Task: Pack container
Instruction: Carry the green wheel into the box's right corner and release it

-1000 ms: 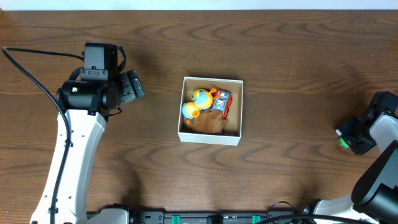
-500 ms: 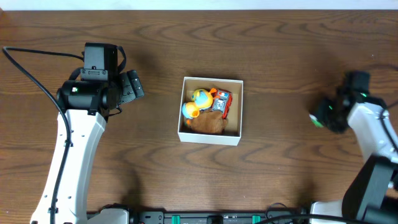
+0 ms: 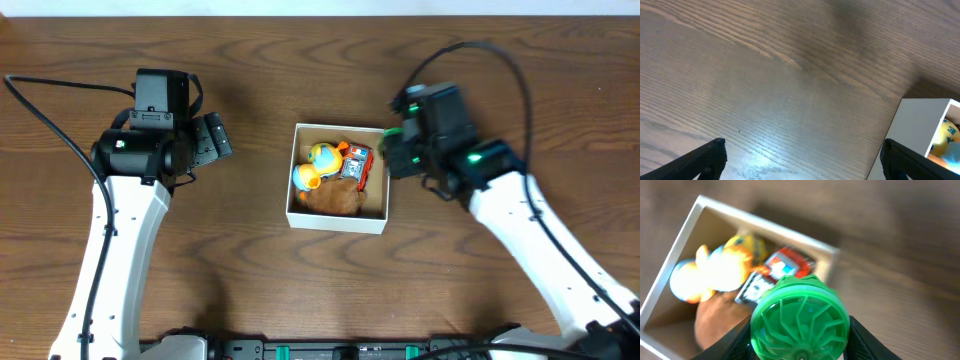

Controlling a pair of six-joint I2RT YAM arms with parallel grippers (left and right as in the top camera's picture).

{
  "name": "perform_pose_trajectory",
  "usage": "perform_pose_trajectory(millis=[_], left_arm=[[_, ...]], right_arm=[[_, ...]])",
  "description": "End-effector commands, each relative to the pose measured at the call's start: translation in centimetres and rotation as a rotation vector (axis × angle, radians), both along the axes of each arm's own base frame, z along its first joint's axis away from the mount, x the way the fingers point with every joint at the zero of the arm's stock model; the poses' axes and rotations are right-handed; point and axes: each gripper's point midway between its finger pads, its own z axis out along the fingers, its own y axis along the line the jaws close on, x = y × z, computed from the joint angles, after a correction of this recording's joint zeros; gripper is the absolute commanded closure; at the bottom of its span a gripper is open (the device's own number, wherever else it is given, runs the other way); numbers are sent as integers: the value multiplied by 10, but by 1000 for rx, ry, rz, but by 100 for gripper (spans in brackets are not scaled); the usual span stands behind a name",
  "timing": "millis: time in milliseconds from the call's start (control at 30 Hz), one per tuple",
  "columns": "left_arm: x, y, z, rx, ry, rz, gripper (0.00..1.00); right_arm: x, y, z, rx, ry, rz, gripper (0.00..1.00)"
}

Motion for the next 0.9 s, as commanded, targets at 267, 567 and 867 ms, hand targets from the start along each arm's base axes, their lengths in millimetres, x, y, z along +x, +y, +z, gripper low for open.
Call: perform_pose_trajectory(millis=[267,567,867], left_arm=[[2,2,3,-3,-7,13,2],[2,1,3,-4,-6,13,2],[2,1,3,-5,-6,11,2]], right_arm=[[-15,25,-57,-106,127,110,96],[-16,23,-57,-119,123,129,39],[-8,17,-55,-151,91,104,34]])
